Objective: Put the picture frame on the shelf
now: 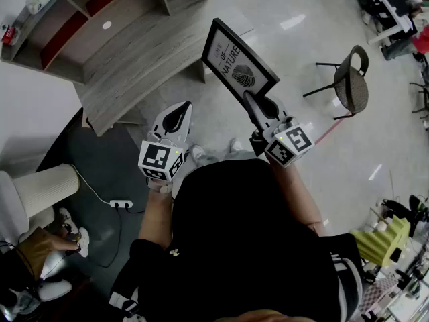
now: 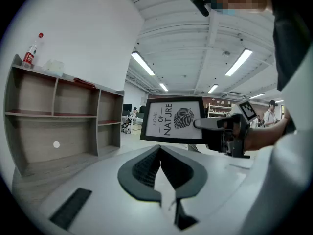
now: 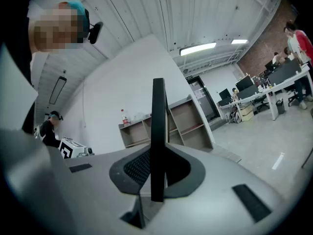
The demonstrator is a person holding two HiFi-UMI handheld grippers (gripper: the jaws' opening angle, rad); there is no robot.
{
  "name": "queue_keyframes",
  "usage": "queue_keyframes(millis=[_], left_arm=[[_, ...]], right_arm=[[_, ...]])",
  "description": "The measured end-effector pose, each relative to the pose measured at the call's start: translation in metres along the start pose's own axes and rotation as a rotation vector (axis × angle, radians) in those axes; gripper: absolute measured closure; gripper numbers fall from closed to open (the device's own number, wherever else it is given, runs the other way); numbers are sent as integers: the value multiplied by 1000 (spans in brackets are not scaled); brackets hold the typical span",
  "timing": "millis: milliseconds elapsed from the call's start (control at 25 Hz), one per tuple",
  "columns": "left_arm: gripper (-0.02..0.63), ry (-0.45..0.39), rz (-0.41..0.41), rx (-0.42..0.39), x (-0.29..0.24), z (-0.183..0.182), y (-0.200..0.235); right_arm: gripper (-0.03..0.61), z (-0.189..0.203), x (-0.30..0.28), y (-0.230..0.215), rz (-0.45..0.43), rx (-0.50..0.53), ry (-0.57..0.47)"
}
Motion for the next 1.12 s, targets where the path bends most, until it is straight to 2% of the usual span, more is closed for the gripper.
queue_keyframes(millis=[280, 480, 760, 1120], left_arm=[[604, -7, -15, 12, 11, -8, -1], [604, -18, -40, 35, 50, 10, 40], [604, -22, -81, 82, 89, 28, 80], [604, -3, -109, 104, 96, 44, 110]], right_arm=[[541, -8, 0, 12, -8, 45, 10], [541, 18, -34, 48, -18, 47, 37], [541, 30, -70, 80, -42, 34, 49], [541, 52, -95, 74, -37, 31, 98]])
Point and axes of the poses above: the fingertips, and each gripper's own axes: x backward along the fingers, y to its left, z out of its underside, the point moved 7 cm from there along x, backward along the fingers, and after that the axes turned 2 degrees about z, right-handed, at the moved point
